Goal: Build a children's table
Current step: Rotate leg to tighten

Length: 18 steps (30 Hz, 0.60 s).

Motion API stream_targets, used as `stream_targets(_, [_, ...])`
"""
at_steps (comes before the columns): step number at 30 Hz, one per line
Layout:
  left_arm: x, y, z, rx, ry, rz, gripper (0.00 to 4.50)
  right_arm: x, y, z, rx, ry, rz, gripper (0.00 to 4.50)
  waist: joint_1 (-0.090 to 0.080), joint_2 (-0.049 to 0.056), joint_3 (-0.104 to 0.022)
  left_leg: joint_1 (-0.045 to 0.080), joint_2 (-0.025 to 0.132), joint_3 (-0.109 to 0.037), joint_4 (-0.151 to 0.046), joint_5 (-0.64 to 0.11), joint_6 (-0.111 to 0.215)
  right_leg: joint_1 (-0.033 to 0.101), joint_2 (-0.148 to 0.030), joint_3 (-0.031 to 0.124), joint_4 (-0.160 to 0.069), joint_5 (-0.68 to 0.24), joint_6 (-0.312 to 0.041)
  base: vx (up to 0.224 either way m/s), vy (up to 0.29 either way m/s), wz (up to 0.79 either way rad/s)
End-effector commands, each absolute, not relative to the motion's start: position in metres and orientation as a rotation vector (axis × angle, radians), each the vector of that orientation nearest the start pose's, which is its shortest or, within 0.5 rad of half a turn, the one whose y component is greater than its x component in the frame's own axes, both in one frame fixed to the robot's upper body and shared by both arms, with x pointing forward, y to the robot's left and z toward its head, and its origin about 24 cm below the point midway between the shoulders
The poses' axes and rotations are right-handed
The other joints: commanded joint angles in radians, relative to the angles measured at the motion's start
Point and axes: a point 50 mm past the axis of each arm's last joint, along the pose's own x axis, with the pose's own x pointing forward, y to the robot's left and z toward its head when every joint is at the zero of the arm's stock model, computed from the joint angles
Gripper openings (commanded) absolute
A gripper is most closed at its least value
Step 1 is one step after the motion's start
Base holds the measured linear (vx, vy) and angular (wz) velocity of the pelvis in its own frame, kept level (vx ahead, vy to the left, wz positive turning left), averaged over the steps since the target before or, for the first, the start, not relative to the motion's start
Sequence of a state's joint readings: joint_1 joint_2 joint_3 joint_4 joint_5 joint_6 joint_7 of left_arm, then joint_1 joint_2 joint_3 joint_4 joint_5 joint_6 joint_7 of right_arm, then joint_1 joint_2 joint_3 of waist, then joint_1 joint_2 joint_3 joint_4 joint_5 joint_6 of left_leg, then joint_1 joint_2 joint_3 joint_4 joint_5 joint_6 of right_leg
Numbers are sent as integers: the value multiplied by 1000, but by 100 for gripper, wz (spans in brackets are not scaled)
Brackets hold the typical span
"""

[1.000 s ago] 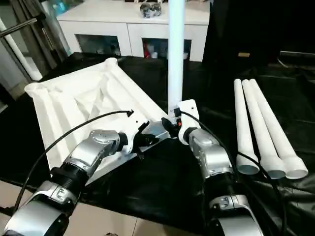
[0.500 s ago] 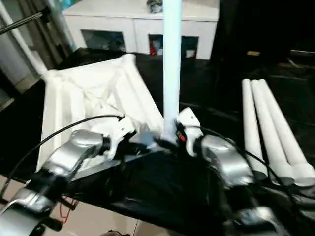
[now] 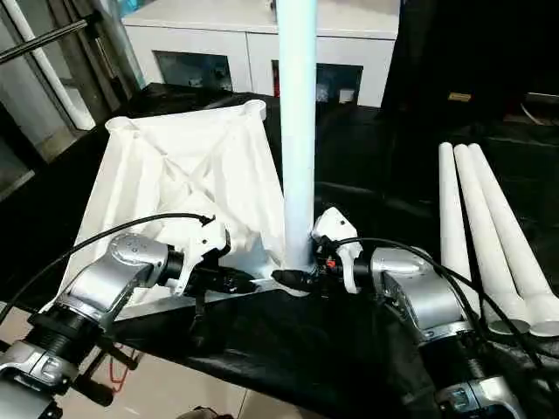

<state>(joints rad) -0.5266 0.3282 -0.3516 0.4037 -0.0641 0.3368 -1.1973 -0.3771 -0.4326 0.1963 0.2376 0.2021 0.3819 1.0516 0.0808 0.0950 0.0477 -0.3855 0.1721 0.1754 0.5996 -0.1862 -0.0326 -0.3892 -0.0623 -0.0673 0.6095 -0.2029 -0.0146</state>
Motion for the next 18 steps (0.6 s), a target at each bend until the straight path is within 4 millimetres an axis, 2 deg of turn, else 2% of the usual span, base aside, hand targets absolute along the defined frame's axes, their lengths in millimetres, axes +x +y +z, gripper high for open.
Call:
stream_targets(1, [294,91,56,236,476,-1474,0,282,-137,50,-116,450,1205,292,-3,-17,-65,15,61,-22,-63,-136,80,45,-88,50,-74,-152,-227,0,0,0])
stream_targets(2, [293,91,56,235,477,-1474,0,282,-136,48,-109,455,1201,292,-3,-19,-64,15,61,-22,-64,-139,80,44,-87,50,-75,-157,-226,0,0,0])
stream_targets(5, [296,89,56,212,471,-1435,0,282,-133,43,-96,457,1152,273,-2,-16,-64,15,61,-22,-64,-144,73,45,-88,51,-77,-171,-220,0,0,0])
stream_targets(8, [312,80,57,190,444,-1254,0,304,-130,34,-74,446,856,269,-12,-8,-60,17,58,-24,-69,-171,48,41,-87,49,-80,-199,-222,0,0,0])
stream_targets(9, [313,80,57,189,443,-1246,0,305,-130,34,-72,447,844,269,-23,-12,-56,17,56,-26,-73,-209,27,42,-86,47,-85,-248,-216,0,0,0])
stream_targets(10, [326,71,58,183,421,-1108,0,319,-130,24,-26,483,622,268,-27,-13,-58,20,54,-27,-72,-216,14,42,-86,46,-85,-266,-211,0,0,0])
stream_targets(11, [328,68,58,182,417,-1080,0,321,-130,21,-9,500,571,268,-42,-11,-54,22,51,-28,-74,-252,-3,39,-87,46,-91,-315,-205,0,0,0])
stream_targets(13, [334,61,59,170,412,-1015,0,324,-126,15,-10,542,499,267,-48,-13,-57,20,50,-29,-72,-248,3,43,-89,49,-96,-311,-188,0,0,0])
stream_targets(17, [337,50,60,160,406,-990,0,328,-111,14,-44,520,471,267,-52,-11,-60,16,46,-25,-68,-212,26,45,-88,48,-94,-260,-193,0,0,0])
stream_targets(18, [336,48,60,161,404,-1000,0,329,-107,15,-22,507,481,323,-50,-13,-61,15,46,-25,-68,-201,36,48,-88,48,-94,-252,-191,0,0,0])
